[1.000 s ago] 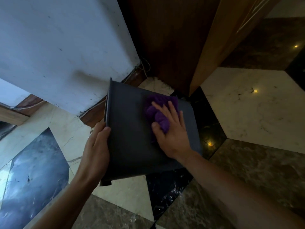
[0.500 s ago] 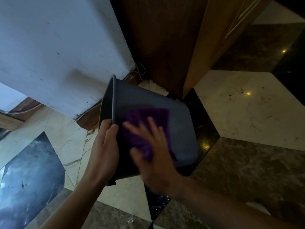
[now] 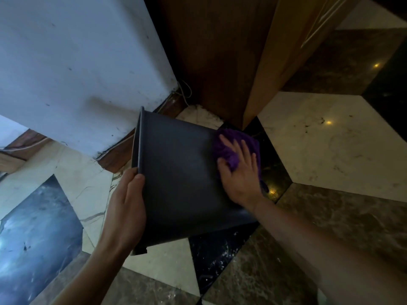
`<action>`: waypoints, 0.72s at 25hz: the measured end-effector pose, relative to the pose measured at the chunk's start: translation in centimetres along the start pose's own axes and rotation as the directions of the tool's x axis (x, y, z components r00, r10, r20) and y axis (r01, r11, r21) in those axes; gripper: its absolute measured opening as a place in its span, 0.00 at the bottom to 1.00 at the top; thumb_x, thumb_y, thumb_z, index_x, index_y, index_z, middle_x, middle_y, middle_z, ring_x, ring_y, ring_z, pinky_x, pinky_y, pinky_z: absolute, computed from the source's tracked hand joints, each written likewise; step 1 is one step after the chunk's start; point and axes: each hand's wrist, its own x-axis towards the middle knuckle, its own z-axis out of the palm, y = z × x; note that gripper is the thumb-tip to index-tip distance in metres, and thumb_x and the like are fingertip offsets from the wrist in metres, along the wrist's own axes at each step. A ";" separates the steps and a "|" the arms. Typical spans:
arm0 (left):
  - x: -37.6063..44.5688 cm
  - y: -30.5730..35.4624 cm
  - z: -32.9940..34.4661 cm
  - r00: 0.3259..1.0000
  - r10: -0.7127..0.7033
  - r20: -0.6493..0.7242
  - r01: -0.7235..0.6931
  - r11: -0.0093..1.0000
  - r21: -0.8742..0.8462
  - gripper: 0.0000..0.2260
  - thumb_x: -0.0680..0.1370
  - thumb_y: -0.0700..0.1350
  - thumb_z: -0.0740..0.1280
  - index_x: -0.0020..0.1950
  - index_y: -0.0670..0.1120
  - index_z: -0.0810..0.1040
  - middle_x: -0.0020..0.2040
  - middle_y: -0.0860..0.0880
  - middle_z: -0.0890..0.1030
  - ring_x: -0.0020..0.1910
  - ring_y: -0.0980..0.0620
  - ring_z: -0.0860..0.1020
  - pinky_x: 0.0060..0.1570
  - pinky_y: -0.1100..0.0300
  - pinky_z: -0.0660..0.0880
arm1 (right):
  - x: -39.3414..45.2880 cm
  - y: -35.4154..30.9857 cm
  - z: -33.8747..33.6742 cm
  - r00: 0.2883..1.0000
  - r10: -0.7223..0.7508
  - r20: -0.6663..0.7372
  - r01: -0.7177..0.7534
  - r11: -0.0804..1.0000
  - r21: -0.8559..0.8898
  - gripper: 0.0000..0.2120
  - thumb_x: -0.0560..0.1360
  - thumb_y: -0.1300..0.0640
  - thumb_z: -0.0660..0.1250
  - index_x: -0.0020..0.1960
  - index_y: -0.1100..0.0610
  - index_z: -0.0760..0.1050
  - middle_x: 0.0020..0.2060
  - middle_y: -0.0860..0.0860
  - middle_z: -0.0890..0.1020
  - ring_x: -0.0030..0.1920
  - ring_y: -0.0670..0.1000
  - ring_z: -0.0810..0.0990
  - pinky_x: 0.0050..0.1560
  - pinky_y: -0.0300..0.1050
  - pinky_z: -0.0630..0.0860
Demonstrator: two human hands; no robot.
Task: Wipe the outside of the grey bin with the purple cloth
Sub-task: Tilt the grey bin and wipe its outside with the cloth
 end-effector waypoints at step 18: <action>16.7 8.7 4.1 0.973 -0.156 -0.167 0.193 0.952 0.236 0.19 0.81 0.52 0.56 0.54 0.37 0.78 0.54 0.35 0.80 0.47 0.38 0.77 0.42 0.52 0.73 | -0.5 6.5 -1.2 0.929 0.370 0.012 -0.317 0.778 0.543 0.27 0.82 0.54 0.59 0.78 0.42 0.56 0.68 0.47 0.72 0.66 0.49 0.72 0.59 0.33 0.63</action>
